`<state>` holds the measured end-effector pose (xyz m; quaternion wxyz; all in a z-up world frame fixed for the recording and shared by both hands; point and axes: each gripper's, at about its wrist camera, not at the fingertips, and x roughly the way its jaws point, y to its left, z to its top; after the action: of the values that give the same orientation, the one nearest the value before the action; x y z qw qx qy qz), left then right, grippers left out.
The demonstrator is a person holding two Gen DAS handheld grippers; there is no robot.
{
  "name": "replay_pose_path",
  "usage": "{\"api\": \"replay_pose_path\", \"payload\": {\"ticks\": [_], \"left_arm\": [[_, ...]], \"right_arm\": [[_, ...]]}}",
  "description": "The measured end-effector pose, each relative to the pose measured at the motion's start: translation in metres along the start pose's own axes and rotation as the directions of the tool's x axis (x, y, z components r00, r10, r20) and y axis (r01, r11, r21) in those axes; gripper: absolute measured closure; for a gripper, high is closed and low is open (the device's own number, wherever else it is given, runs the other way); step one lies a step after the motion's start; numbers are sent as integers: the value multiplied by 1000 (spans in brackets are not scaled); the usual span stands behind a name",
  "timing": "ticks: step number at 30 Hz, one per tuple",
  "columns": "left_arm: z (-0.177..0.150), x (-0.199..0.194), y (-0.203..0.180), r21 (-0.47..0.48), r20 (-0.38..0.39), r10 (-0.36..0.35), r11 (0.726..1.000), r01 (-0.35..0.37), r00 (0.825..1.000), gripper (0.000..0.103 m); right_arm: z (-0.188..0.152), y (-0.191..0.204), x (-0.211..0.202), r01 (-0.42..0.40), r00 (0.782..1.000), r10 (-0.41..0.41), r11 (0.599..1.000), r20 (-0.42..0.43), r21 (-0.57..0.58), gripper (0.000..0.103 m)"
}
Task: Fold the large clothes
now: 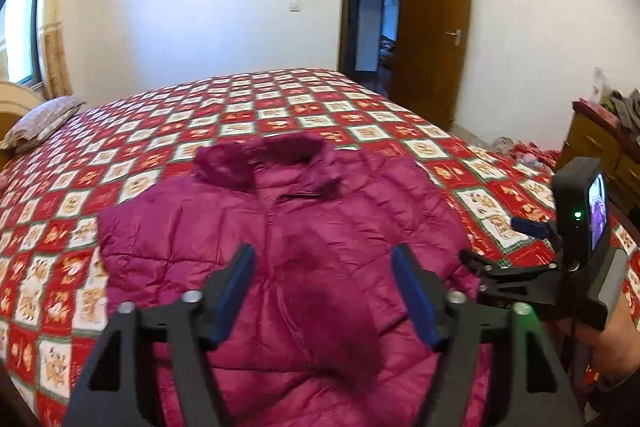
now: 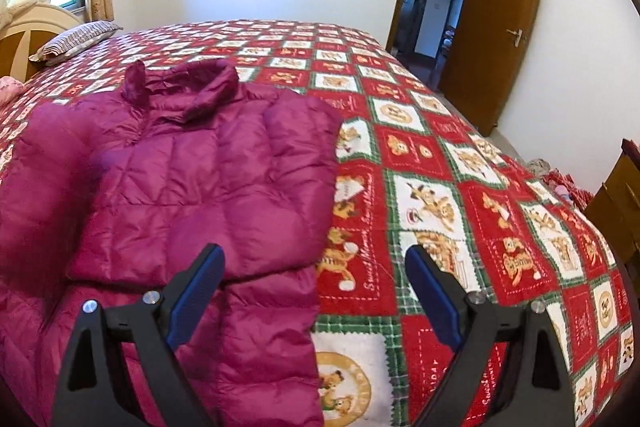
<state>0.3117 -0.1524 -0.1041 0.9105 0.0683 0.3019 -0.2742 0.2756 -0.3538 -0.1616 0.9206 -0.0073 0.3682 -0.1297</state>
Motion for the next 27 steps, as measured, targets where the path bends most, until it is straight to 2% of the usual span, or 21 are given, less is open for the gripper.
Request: {"api": "replay_pose_path", "payload": {"ticks": [1, 2, 7, 12, 15, 18, 19, 20, 21, 23, 24, 27], "left_arm": [[1, 5, -5, 6, -19, -9, 1000, 9, 1000, 11], [2, 7, -8, 6, -24, -27, 1000, 27, 999, 9], [0, -3, 2, 18, 11, 3, 1000, -3, 1000, 9], [-4, -12, 47, -31, 37, 125, 992, -124, 991, 8], [-13, -9, 77, -79, 0, 197, 977, -197, 980, 8], [-32, -9, 108, -125, -32, 284, 950, -286, 958, 8], [-39, -8, 115, -135, -44, 299, 944, -302, 953, 8], [-46, -6, 124, -144, -63, 313, 937, -319, 948, 8], [-54, -4, 131, -154, -81, 322, 931, -331, 943, 8], [-66, 0, 143, -184, -113, 321, 923, -338, 940, 8], [-72, 0, 151, -209, -127, 311, 920, -332, 942, 8], [-80, -5, 168, -261, -133, 292, 911, -318, 947, 8]], "right_arm": [[-1, 0, 1, 1, 1000, -1, 1000, -4, -2, 10], [-2, -1, 3, 2, 1000, -2, 1000, -9, -5, 10], [-1, -2, 3, -7, 1000, 7, 1000, -19, 0, 10], [13, 5, -14, -68, 998, 68, 997, 13, 29, 10], [25, 19, -25, -175, 985, 174, 983, 20, 55, 10], [29, 41, -24, -295, 955, 297, 954, -24, 59, 13], [28, 49, -19, -325, 943, 328, 944, -52, 61, 21], [27, 58, -13, -337, 936, 341, 940, -87, 51, 35], [24, 68, -5, -335, 933, 336, 942, -128, 28, 44], [19, 80, 7, -337, 927, 331, 942, -175, -3, 79], [17, 83, 10, -325, 931, 317, 946, -183, -13, 86], [19, 75, 6, -258, 956, 253, 966, -148, -19, 93]]}}
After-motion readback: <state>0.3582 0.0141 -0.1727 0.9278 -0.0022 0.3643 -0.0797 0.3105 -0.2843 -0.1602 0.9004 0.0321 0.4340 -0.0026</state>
